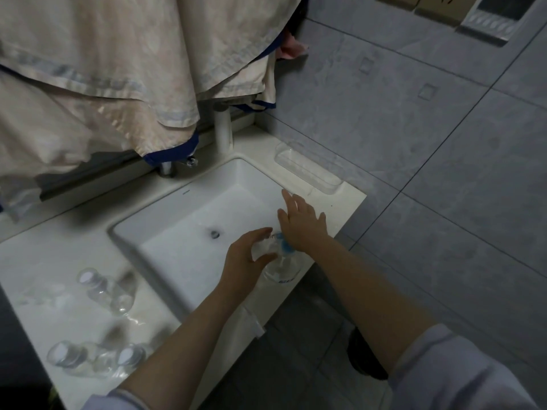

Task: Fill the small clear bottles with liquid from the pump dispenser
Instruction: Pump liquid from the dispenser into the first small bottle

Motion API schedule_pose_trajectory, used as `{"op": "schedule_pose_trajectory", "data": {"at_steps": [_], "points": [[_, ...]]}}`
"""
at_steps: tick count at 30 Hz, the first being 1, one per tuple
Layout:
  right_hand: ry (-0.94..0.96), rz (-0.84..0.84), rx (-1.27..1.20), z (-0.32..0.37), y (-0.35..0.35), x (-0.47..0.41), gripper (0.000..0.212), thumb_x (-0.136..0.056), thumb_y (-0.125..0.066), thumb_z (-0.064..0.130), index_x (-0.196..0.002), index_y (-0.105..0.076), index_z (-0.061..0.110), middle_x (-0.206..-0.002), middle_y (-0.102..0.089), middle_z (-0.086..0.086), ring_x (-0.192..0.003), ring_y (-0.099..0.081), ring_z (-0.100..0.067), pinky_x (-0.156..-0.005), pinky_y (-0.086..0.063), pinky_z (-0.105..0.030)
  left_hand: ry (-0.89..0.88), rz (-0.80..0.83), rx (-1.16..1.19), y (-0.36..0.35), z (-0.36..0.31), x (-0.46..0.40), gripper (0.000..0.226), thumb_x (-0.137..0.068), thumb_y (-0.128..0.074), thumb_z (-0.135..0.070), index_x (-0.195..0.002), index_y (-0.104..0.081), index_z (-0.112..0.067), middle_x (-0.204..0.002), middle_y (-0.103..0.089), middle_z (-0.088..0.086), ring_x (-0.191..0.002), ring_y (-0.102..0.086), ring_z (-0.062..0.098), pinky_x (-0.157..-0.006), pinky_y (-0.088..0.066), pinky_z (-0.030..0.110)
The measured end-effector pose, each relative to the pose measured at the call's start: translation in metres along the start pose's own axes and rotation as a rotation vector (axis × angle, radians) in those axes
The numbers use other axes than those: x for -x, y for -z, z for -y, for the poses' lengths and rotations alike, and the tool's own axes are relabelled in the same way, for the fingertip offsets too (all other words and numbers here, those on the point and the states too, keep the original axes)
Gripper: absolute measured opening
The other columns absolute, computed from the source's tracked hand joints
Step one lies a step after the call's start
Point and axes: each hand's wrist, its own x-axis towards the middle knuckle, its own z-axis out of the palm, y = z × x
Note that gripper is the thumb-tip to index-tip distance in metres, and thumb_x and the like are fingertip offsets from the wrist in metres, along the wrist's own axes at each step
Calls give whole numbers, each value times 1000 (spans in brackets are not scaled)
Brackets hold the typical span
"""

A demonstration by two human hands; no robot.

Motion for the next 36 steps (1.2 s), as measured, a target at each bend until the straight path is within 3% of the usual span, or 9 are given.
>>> {"op": "schedule_pose_trajectory", "data": {"at_steps": [5, 13, 19, 25, 30, 36], "points": [[-15, 38, 11, -1, -10, 1, 57, -102, -19, 37, -150, 11, 31, -160, 1, 0, -146, -6, -26, -113, 0, -57, 34, -7, 32, -4, 7, 6, 47, -80, -70, -16, -124, -57, -9, -125, -60, 7, -115, -55, 19, -104, -39, 26], [18, -47, 34, 0, 2, -4, 56, -101, -18, 44, -150, 7, 33, -160, -3, 1, -145, -10, -26, -113, -1, -57, -10, 0, 13, 2, 0, 0, 47, -80, -69, -14, -124, -56, -6, -125, -60, 8, -115, -56, 18, -97, -34, 13], [-11, 22, -24, -2, -12, 0, 57, -102, -19, 37, -149, 13, 35, -160, -1, 0, -146, -6, -25, -113, 1, -57, 4, 16, -2, -2, 5, 3, 46, -80, -69, -13, -124, -56, -6, -125, -60, 10, -116, -56, 20, -101, -36, 20], [8, 19, 21, 2, -2, 0, 57, -101, -16, 43, -148, 16, 34, -160, 3, 0, -146, -4, -26, -113, 3, -56, 0, 19, -10, 0, 2, 3, 47, -80, -69, -12, -124, -55, -4, -126, -59, 10, -116, -56, 20, -98, -36, 17], [-8, 25, -3, 0, -1, 0, 57, -102, -17, 41, -148, 14, 34, -160, 2, 0, -146, -3, -26, -114, 2, -56, -28, 11, -35, -1, 3, 1, 44, -81, -68, -12, -124, -56, -4, -124, -60, 11, -114, -56, 20, -93, -31, 6], [-13, 58, 16, -2, -8, 0, 57, -102, -17, 39, -149, 15, 34, -160, 2, -1, -146, -5, -26, -113, 1, -57, 6, 13, 0, -2, 5, 5, 46, -81, -69, -12, -124, -56, -4, -124, -60, 11, -115, -56, 21, -98, -36, 18]]}}
